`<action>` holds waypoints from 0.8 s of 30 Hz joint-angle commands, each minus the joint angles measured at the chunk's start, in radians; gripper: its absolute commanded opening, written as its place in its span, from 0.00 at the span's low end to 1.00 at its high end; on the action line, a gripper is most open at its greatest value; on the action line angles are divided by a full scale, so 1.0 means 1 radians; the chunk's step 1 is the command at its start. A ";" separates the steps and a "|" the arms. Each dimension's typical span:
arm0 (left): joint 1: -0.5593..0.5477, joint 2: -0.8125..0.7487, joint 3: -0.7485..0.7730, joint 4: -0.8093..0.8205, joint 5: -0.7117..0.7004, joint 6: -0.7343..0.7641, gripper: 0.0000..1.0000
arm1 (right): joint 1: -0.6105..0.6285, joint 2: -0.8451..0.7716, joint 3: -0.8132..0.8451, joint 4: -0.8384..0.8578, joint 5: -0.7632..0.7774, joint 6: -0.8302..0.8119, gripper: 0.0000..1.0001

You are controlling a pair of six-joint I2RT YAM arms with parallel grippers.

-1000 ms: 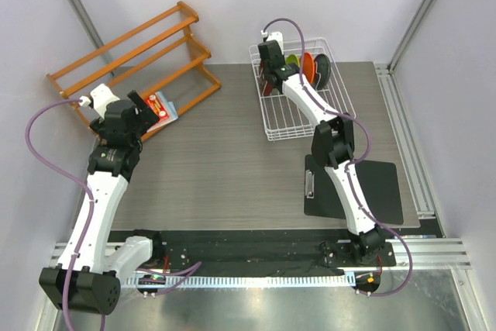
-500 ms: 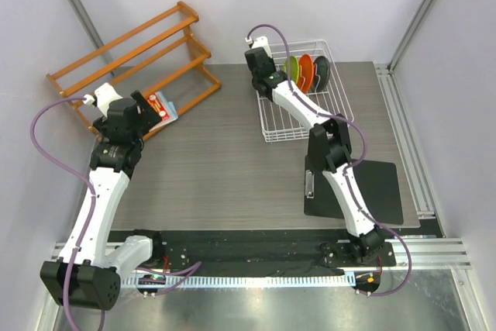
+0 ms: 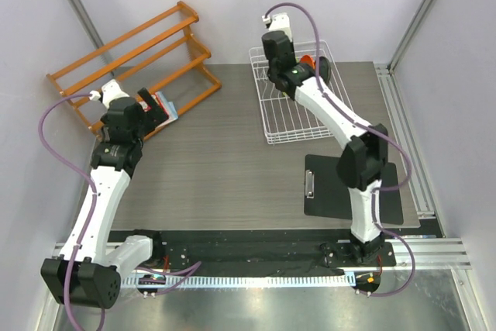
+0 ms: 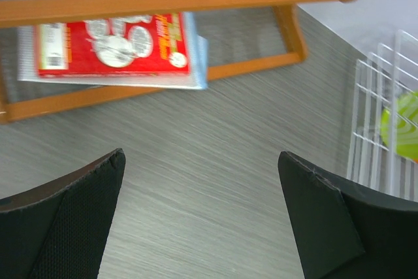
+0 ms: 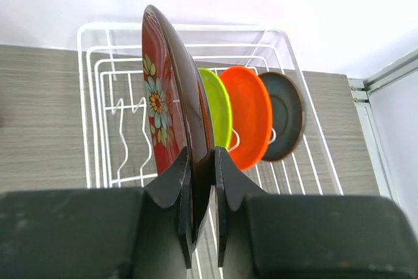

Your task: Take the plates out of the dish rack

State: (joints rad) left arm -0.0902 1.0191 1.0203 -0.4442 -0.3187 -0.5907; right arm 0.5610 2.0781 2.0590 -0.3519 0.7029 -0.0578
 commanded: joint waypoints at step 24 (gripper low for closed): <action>-0.008 0.033 -0.400 0.786 0.862 -0.310 0.94 | 0.005 -0.671 -0.876 0.405 -1.146 0.648 0.01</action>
State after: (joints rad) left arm -0.0906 1.0752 0.6678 0.1768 0.4435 -0.8280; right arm 0.5610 1.4361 1.1957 -0.2508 -0.2691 0.4423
